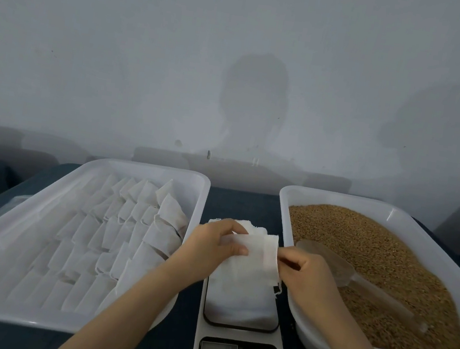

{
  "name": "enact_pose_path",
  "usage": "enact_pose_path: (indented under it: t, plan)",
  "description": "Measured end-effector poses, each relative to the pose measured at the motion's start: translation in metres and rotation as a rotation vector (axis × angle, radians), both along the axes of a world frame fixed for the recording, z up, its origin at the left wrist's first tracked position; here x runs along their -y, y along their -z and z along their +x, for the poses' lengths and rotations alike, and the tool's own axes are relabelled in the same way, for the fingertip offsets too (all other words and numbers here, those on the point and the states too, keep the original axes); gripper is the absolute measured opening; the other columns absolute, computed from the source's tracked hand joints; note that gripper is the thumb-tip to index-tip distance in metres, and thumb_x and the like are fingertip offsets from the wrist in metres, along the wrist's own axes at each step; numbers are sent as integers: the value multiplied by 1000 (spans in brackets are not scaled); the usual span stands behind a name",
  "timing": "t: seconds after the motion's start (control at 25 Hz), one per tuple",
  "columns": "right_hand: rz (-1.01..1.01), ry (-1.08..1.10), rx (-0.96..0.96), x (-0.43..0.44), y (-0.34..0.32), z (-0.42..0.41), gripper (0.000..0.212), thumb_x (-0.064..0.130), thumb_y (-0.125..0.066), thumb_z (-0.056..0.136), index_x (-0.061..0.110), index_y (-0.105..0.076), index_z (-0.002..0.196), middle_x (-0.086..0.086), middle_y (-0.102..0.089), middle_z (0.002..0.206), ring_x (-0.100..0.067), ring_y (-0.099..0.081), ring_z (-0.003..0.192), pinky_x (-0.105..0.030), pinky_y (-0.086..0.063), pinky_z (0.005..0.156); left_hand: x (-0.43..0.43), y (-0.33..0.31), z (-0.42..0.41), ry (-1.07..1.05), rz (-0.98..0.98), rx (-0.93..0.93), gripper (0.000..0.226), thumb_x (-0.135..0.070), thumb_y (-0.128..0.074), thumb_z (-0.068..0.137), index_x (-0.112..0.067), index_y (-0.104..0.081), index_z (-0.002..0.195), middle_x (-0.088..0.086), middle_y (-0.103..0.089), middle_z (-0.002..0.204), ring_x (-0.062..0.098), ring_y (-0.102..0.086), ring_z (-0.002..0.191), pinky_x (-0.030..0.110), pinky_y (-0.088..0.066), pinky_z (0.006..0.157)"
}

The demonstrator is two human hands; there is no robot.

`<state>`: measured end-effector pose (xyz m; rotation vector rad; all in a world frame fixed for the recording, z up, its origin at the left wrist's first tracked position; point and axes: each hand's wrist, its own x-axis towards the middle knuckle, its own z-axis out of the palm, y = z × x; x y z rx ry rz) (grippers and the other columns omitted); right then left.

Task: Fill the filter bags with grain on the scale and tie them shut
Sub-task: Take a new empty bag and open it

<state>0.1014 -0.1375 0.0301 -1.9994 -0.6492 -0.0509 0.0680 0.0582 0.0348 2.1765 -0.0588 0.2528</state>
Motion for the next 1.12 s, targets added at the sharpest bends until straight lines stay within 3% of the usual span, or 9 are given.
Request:
enact_pose_path:
  t: [0.16, 0.32, 0.44, 0.52, 0.6, 0.68, 0.8, 0.96, 1.12]
  plan:
    - [-76, -43, -34, 0, 3, 2, 21, 10, -60, 89, -5, -68, 77, -23, -57, 63, -14, -43, 54, -28, -32, 55, 4, 2, -2, 87, -20, 53, 17, -15, -73, 83, -31, -66, 83, -11, -67, 86, 4, -61, 84, 11, -46, 76]
    - [-38, -5, -92, 1, 3, 3, 34, 12, -58, 90, -16, -56, 71, -17, -42, 58, -15, -38, 58, -28, -28, 56, -2, 0, 2, 8, -33, 74, 31, -16, -77, 78, -41, -60, 78, -19, -62, 75, -11, -56, 74, 4, -43, 67]
    - [-52, -8, -88, 1, 2, 2, 29, 11, -59, 88, -11, -60, 68, -8, -47, 57, -12, -41, 55, -27, -31, 55, -1, -2, -3, -19, 113, 125, 37, -33, -80, 74, -46, -52, 95, -23, -57, 90, -12, -51, 83, 6, -41, 73]
    - [-86, 13, -54, -1, 0, 0, 23, 6, -59, 84, 3, -66, 63, 6, -52, 52, -2, -43, 48, -16, -33, 51, 3, 1, -8, 57, 325, 229, 68, -58, -78, 63, -40, -49, 121, -31, -45, 115, -14, -39, 103, 5, -30, 92]
    - [-127, 11, -8, -4, -2, -2, 33, 4, -59, 81, 24, -62, 54, 14, -54, 51, -1, -48, 50, -12, -36, 50, 11, 9, -9, 166, 522, 301, 96, -71, -72, 59, -31, -38, 139, -22, -38, 134, -5, -25, 125, 13, -15, 107]
    - [-167, -6, 44, -5, -1, -4, 42, 4, -59, 82, 33, -54, 51, 15, -53, 54, -2, -49, 55, -13, -37, 53, 21, 17, -7, 214, 620, 310, 92, -66, -71, 67, -28, -35, 142, -13, -39, 141, 4, -24, 134, 25, -13, 110]
    - [-225, -28, 70, -6, 1, -3, 26, 12, -62, 82, 27, -62, 61, 8, -57, 66, -8, -53, 65, -15, -40, 56, 26, 22, -3, 179, 658, 362, 69, -48, -74, 75, -20, -47, 132, -6, -53, 131, 12, -40, 127, 37, -21, 108]
    - [-209, -71, 48, -4, 1, -4, 15, 21, -62, 85, 19, -71, 72, 9, -62, 78, -8, -57, 73, -26, -45, 63, 21, 24, -1, 124, 596, 342, 52, -46, -71, 78, -21, -52, 120, -8, -59, 119, 10, -49, 114, 30, -23, 102]
    - [-38, -74, 60, -2, -5, -8, 18, 31, -57, 89, 27, -75, 89, 18, -67, 91, 3, -59, 89, -13, -45, 74, 19, 19, 2, 94, 423, 151, 48, -46, -71, 78, -26, -50, 117, -22, -49, 103, 1, -42, 98, 23, -23, 93]
